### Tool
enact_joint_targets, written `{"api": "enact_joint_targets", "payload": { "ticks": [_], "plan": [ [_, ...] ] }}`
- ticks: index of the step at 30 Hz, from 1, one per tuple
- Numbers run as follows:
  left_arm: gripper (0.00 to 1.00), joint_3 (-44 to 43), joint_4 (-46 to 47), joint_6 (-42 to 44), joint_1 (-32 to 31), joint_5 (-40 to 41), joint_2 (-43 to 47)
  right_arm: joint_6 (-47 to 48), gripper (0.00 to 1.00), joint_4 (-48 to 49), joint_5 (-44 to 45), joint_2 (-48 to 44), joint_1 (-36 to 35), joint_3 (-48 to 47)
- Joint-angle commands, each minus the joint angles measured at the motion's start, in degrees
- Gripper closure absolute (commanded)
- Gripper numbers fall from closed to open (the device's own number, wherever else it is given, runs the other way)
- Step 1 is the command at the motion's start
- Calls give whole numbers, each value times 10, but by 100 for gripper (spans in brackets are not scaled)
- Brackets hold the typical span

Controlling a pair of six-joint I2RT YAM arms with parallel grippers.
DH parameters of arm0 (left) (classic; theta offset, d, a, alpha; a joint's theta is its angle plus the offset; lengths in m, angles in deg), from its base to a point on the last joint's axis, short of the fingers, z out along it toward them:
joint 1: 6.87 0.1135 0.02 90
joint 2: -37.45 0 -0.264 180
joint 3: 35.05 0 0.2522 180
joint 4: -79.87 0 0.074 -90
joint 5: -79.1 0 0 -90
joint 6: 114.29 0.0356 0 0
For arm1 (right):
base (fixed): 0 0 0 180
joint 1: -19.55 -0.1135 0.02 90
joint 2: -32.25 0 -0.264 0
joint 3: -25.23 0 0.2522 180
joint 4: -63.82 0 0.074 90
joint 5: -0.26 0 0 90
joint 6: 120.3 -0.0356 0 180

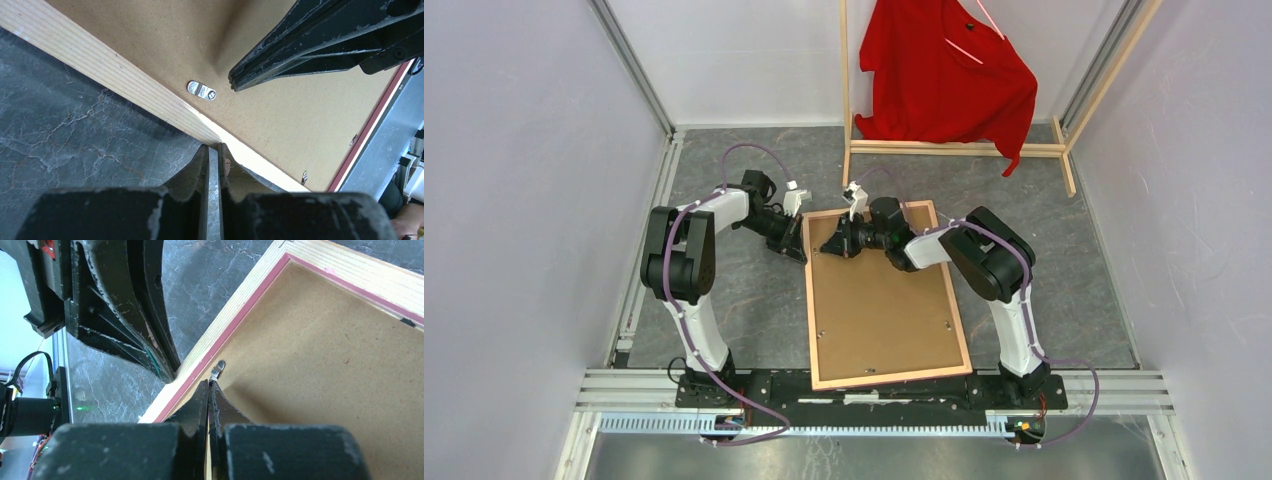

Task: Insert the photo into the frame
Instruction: Install the photo frame at the center of the board.

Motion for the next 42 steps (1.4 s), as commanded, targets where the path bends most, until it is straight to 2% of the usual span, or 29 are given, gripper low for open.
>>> {"api": "enact_joint_targets", "payload": {
  "ticks": [1, 25, 42],
  "plan": [
    [88, -1, 43, 8, -16, 35, -29, 11, 100, -19, 5, 17, -4, -28],
    [88, 3, 43, 7, -23, 43, -15, 40, 100, -95, 34, 38, -23, -69],
    [88, -2, 43, 9, -25, 41, -22, 19, 100, -77, 55, 54, -26, -75]
  ]
}}
